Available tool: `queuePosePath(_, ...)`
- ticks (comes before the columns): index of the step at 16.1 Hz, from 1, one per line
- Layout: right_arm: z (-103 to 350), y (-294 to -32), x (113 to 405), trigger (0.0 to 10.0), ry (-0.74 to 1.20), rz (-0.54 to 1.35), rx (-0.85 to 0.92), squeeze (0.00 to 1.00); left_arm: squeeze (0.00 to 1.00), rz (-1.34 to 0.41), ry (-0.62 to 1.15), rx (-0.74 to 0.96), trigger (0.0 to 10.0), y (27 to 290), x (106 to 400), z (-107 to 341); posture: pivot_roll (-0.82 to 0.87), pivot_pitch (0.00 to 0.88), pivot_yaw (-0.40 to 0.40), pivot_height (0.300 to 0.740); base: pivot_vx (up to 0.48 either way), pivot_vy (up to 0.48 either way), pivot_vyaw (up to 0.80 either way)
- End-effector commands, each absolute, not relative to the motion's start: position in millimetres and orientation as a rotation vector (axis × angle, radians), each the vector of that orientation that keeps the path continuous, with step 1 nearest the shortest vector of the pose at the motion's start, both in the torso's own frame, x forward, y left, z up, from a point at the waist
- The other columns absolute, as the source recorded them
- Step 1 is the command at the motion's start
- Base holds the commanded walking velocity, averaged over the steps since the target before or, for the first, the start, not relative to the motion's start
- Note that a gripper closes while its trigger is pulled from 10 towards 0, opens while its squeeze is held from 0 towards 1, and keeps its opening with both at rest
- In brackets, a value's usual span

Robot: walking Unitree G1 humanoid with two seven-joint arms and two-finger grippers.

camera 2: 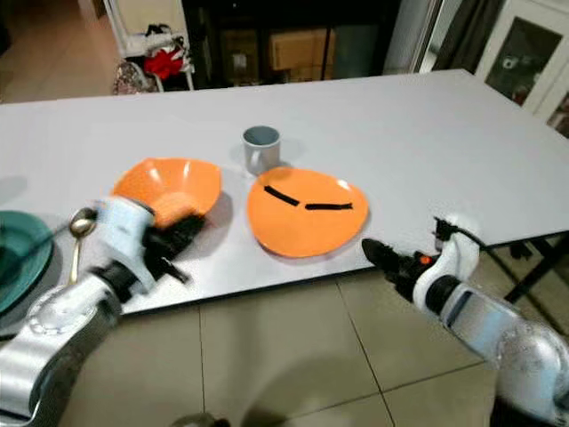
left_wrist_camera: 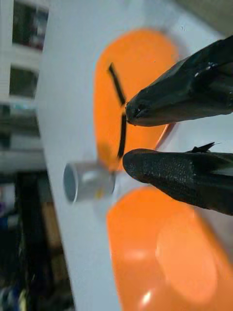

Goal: Setting the table

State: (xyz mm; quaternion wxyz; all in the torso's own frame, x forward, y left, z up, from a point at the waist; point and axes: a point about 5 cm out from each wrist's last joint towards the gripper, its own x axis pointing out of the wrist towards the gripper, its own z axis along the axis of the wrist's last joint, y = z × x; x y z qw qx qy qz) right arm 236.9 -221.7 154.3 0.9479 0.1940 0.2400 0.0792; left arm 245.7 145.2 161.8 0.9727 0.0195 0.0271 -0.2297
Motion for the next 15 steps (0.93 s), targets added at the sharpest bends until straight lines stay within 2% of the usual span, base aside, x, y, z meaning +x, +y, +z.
queuePosePath(1,173,-207,241,10.0,0.336,0.186,0.216,0.0,0.0,-0.387,0.011,0.086,10.0,150,249,170,0.04,0.0,0.049,0.74,0.0,0.0,0.0)
queuePosePath(4,179,-186,251,10.0,0.184,0.222,0.141,0.0,0.0,-0.278,-0.053,0.088,10.0,153,258,175,0.06,0.0,0.037,0.74,0.0,0.0,0.0)
queuePosePath(5,177,-182,252,10.0,0.169,0.238,0.224,0.0,0.0,-0.27,-0.059,0.088,10.0,153,258,176,0.06,0.0,0.034,0.74,0.0,0.0,0.0)
queuePosePath(6,170,-171,258,10.0,0.142,0.258,0.205,0.0,0.0,-0.268,-0.062,0.098,10.0,151,257,175,0.07,0.0,0.024,0.74,0.296,0.0,0.0)
queuePosePath(7,169,-166,261,10.0,0.115,0.275,0.106,0.0,0.0,-0.269,-0.061,0.106,10.0,151,257,174,0.08,0.0,0.019,0.74,0.311,0.0,0.0)
queuePosePath(10,167,-155,263,10.0,0.074,0.318,0.07,0.0,0.0,-0.263,-0.056,0.12,10.0,150,258,172,0.08,0.0,0.014,0.74,0.333,0.0,0.8)
queuePosePath(13,166,-155,265,10.0,0.061,0.336,0.155,0.0,0.0,-0.258,-0.053,0.106,10.0,150,259,169,0.08,0.0,0.01,0.74,0.335,0.0,0.8)
queuePosePath(15,164,-154,267,10.0,0.06,0.367,0.143,0.0,0.0,-0.257,-0.052,0.113,10.0,152,258,169,0.09,0.0,0.003,0.74,0.339,0.0,0.8)
